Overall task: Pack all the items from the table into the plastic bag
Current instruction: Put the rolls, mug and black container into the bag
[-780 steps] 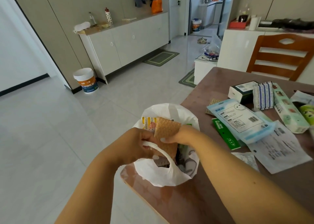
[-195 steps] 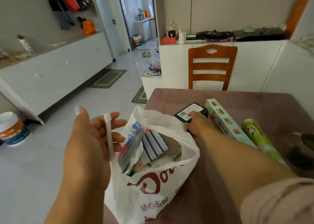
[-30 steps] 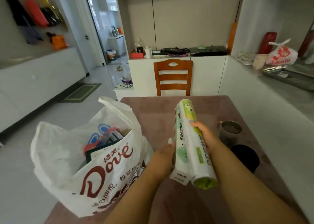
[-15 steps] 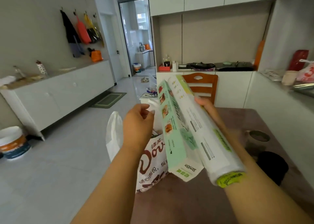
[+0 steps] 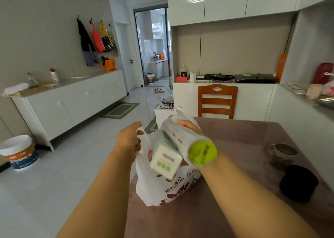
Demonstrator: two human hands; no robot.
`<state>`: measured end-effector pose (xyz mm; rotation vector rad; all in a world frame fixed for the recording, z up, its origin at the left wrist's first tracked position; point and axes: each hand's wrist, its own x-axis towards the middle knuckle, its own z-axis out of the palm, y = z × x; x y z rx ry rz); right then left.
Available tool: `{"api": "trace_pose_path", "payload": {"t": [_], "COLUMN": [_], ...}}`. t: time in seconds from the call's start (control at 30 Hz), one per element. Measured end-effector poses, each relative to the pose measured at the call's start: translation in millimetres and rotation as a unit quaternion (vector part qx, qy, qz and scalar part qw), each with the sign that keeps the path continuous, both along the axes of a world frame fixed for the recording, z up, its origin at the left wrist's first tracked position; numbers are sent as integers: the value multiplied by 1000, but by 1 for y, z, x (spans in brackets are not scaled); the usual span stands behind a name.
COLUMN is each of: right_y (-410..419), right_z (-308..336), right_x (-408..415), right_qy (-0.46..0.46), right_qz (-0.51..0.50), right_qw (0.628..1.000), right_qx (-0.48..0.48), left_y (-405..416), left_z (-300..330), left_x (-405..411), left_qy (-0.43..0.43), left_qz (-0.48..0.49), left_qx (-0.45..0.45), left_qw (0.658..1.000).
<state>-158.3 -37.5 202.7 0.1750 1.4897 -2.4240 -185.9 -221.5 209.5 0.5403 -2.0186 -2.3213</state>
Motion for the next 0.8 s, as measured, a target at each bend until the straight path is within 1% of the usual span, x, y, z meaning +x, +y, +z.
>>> {"api": "trace_pose_path", "payload": {"t": [0.03,0.1,0.13,0.17,0.2,0.23,0.27,0.3,0.33,0.4,0.43,0.5,0.57,0.6,0.63,0.7,0.77,0.8], "right_y": [-6,-15,-18,-22,-22,-22,-21,-21,-20,-25,-30,-38,-35,-35,-35,-35,-26,-21], "right_z": [2,4,7,13,14,14,8,3,-3,-11,-14,-28,-54,-66,-70,-59,-52,-50], "right_x": [-6,-22,-29,-34,-44,-49,-56,-60,-65,-76,-82,-103,-125,-132,-130,-112,-113,-116], "right_qy": [-11,-92,-149,-201,-226,-230,-218,-206,-209,-207,-202,-213,-236,-242,-229,-198,-170,-161], "right_qz": [-1,30,15,0,-38,-87,-139,-176,-204,-227,-229,-216,-186,-183,-181,-163,-141,-142], "right_qw": [1000,995,989,979,973,969,964,958,947,938,934,906,853,828,811,790,767,748], "right_qx": [-2,-4,-7,-31,-12,6,64,97,136,161,183,293,427,472,508,557,603,628], "left_y": [-2,-7,-9,-11,-13,-15,-17,-18,-17,-14,-11,-7,-6,-6,-7,-7,-6,-6], "left_z": [-1,-4,-4,-5,-4,-3,-2,-2,-2,-1,1,2,4,4,3,3,3,3], "left_x": [0,1,2,3,5,8,10,12,13,15,16,13,9,7,5,2,-2,-3], "left_qy": [10,16,18,19,26,36,48,60,67,74,77,80,80,80,78,81,91,93], "left_qz": [-18,-45,-54,-65,-78,-90,-98,-106,-115,-128,-133,-135,-135,-136,-137,-135,-137,-137], "left_qx": [30,49,39,30,33,44,57,68,73,61,50,41,41,43,43,41,39,38], "left_qw": [999,998,998,997,996,994,992,990,988,987,987,987,987,987,987,987,986,985]}}
